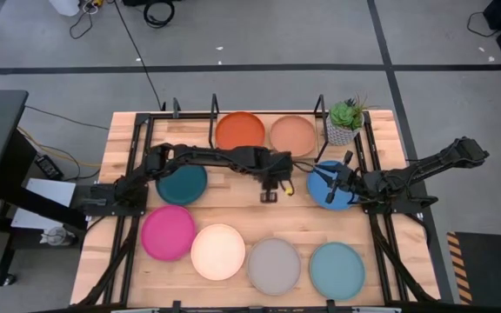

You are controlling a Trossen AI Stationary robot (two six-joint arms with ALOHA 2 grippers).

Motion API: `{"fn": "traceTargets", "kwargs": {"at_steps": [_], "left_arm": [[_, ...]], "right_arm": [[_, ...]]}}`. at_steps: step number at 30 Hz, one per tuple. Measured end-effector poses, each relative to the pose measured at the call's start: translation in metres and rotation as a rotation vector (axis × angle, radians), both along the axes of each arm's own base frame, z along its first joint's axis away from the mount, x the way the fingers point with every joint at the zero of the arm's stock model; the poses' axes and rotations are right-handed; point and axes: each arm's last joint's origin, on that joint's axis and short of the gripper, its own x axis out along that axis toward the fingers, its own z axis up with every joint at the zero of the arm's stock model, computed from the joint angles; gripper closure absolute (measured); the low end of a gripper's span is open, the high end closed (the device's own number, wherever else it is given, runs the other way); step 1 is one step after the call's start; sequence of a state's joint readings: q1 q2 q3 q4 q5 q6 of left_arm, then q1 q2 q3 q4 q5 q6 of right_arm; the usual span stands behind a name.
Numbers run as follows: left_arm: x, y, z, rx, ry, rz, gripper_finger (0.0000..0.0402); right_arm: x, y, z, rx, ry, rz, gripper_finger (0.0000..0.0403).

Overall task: Place and stack plates onto a shelf
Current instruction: Stack the dark blue plate on the top of the orange plate on the shelf

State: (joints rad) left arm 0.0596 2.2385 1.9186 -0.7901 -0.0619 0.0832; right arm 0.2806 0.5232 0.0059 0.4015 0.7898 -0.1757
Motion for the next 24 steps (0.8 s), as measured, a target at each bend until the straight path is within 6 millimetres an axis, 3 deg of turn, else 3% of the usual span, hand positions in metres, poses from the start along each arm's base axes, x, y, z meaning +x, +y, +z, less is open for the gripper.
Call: {"fn": "traceTargets", "kwargs": {"at_steps": [3,6,13,19,24], "left_arm": [[-0.017,-0.016,0.0,-0.129,0.152,0.116,0.0308],[-0.033,-0.031,-0.002,-0.154,0.31,0.211,0.0308],[-0.06,-0.057,-0.012,0.045,0.54,0.346,0.0308],[-0.072,-0.083,-0.022,0.15,0.574,0.296,0.0309],[-0.091,-0.095,-0.016,0.18,0.533,0.328,0.0322]], "right_arm": [[0.0,0.0,0.0,0.0,-0.002,0.0,0.0335],[0.0,0.0,0.001,0.002,-0.006,0.004,0.0335],[0.001,0.001,0.001,0.006,-0.006,0.036,0.0335],[0.0,0.001,0.0,0.005,0.0,0.036,0.0335],[0.0,0.001,0.0,0.003,0.003,0.035,0.0335]]}}
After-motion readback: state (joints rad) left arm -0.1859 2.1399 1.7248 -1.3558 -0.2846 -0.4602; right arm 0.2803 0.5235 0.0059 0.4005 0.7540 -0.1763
